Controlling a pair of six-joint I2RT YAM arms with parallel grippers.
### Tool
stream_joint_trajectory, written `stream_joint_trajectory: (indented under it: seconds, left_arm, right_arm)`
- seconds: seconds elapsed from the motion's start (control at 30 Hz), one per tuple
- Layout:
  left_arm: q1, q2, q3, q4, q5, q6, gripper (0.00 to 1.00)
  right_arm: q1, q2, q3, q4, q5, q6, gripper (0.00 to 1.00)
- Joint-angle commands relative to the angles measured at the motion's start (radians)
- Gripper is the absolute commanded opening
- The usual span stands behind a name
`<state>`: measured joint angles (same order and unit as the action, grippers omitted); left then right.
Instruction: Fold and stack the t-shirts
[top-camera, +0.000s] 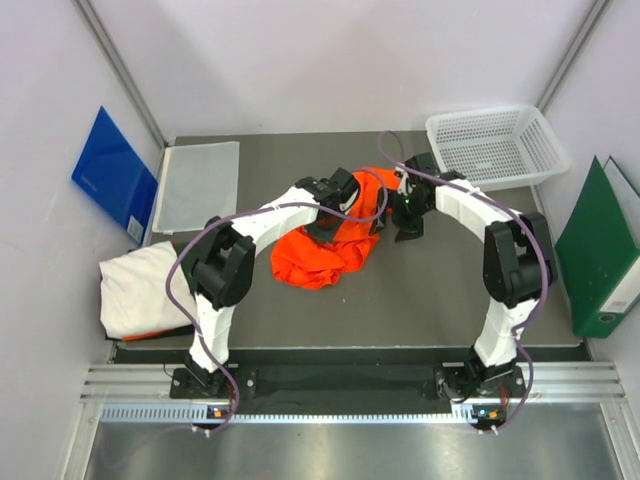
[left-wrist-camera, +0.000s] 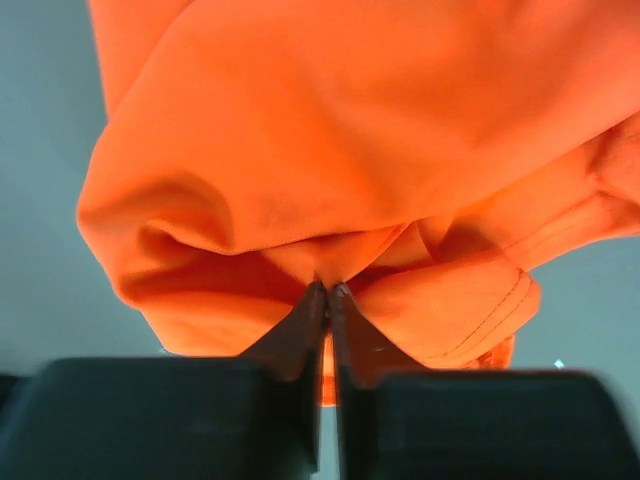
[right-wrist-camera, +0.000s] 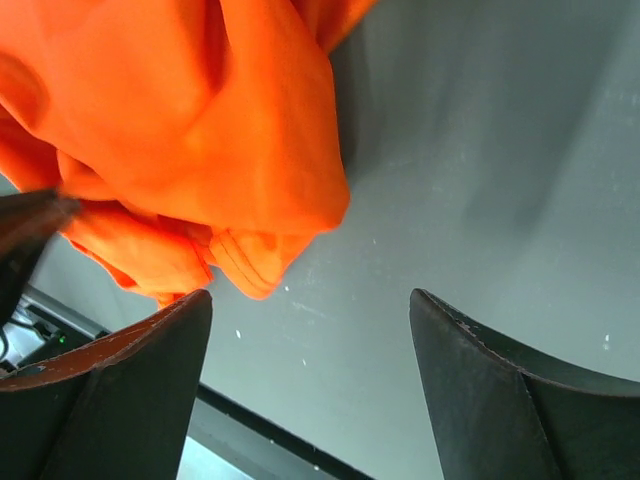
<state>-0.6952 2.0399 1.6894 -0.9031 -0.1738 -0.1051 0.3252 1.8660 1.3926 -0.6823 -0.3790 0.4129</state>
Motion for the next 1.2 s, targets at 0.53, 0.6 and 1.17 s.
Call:
stream_joint_trajectory:
  seconds: [0.53, 0.6, 1.17]
  left_arm:
    - [0.101, -0.366, -0.066, -0.01, -0.336, -0.205, 0.0]
    - [0.156, -0.388, -0.086, -0.008, -0.336, -0.223, 0.0]
    - [0.543, -0.291, -0.102, 0.007, -0.381, -0.251, 0.0]
  right_arm:
    - [0.003, -0.209, -0.207, 0.099, 0.011, 0.01, 0.79]
    - [0.002, -0.192, -0.211, 0.142, 0.009, 0.027, 0.79]
    - [0.003, -0.021, -0.047, 0.264, 0.028, 0.093, 0.78]
